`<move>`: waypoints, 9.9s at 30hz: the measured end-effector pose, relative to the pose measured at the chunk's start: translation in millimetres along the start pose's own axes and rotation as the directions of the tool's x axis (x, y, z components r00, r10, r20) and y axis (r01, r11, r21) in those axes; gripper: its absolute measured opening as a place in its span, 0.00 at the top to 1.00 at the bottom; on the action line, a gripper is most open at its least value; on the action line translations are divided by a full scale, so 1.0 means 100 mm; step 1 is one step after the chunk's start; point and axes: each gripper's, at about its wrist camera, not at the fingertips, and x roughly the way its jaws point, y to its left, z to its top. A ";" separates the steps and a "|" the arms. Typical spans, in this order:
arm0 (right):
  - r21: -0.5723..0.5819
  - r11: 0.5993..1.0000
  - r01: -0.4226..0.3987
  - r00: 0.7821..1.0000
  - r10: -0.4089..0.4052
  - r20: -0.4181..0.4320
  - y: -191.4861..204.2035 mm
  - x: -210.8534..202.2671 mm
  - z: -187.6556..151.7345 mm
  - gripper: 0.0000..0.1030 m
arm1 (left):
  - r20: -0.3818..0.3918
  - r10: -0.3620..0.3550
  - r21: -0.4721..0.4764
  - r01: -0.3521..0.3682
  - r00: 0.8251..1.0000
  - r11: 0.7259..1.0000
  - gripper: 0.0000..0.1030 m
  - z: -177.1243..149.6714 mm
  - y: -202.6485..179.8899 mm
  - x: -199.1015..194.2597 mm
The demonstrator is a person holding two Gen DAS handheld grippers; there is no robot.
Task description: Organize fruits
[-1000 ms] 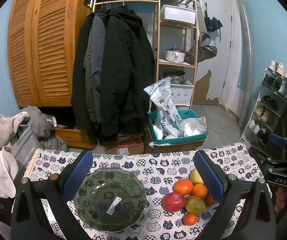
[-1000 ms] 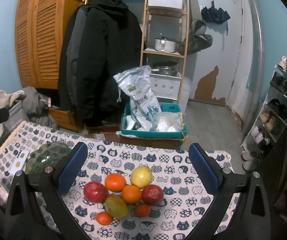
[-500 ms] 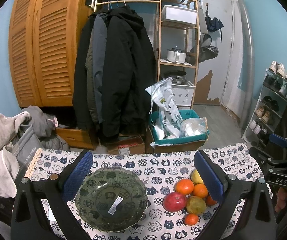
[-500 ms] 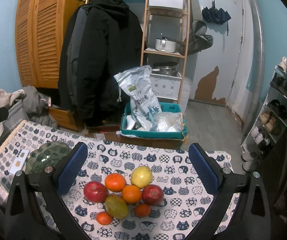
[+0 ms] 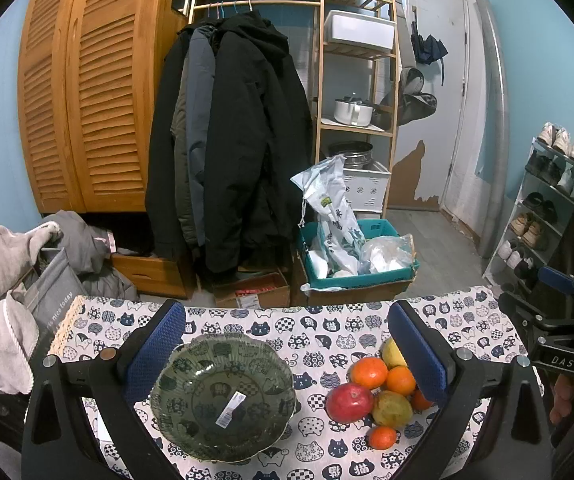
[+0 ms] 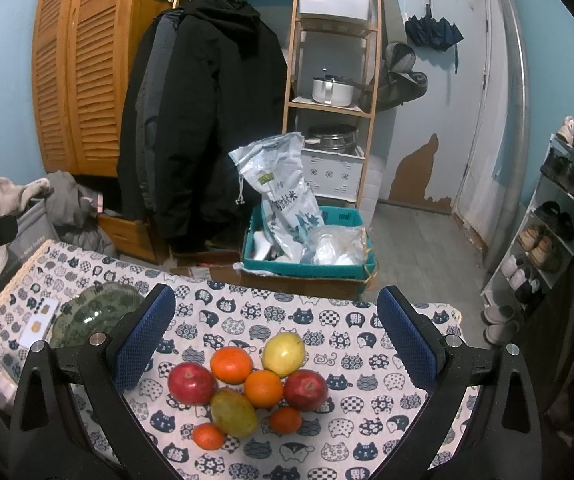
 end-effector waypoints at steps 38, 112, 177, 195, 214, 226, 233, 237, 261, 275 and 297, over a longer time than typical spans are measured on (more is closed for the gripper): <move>-0.006 1.000 0.003 1.000 -0.003 0.001 0.00 -0.03 0.03 0.03 | -0.004 -0.002 -0.004 0.002 1.000 1.000 0.01 0.00 0.01 -0.01; 0.032 0.998 0.059 0.899 -0.039 -0.437 -0.44 1.08 -0.95 0.03 | -0.494 -0.033 0.055 0.069 0.869 0.996 0.01 -0.94 -0.45 1.43; 0.189 0.981 0.052 0.778 0.078 -0.623 -0.98 2.26 -1.66 0.35 | -0.660 -0.125 -0.017 0.152 0.741 0.988 0.23 -1.60 -0.81 2.61; 0.215 0.975 0.055 0.752 0.101 -0.651 -0.99 2.50 -1.84 0.31 | -0.666 -0.083 0.046 0.152 0.741 0.987 0.23 -1.68 -0.89 2.68; 0.118 0.990 0.079 0.878 -0.013 -0.478 -0.80 1.79 -1.31 0.31 | -0.512 -0.099 0.045 0.141 0.853 0.989 0.23 -1.20 -0.77 2.17; 0.098 0.995 0.026 0.936 0.011 -0.353 -0.56 1.33 -0.88 0.31 | -0.413 -0.113 0.024 0.135 0.904 0.991 0.23 -0.89 -0.60 1.72; 0.077 0.997 -0.006 0.956 0.029 -0.293 -0.40 1.12 -0.68 0.31 | -0.366 -0.111 0.007 0.122 0.924 0.992 0.23 -0.75 -0.44 1.48; 0.074 0.997 -0.029 0.963 0.048 -0.265 -0.32 1.03 -0.57 0.31 | -0.342 -0.106 -0.004 0.112 0.934 0.994 0.23 -0.68 -0.34 1.36; -0.020 0.979 -0.205 0.951 0.194 -0.240 0.78 1.15 -0.12 0.31 | -0.287 0.010 -0.078 -0.034 0.958 0.996 0.23 -0.63 0.61 1.06; -0.062 0.948 -0.311 0.910 0.278 -0.308 1.61 1.56 -0.10 0.31 | -0.329 0.080 -0.126 -0.128 0.941 0.984 0.23 -0.84 1.27 1.17; -0.055 0.928 -0.367 0.813 0.291 -0.505 2.30 2.42 -0.57 0.31 | -0.546 0.063 -0.173 -0.186 0.835 0.967 0.23 -1.56 1.68 2.03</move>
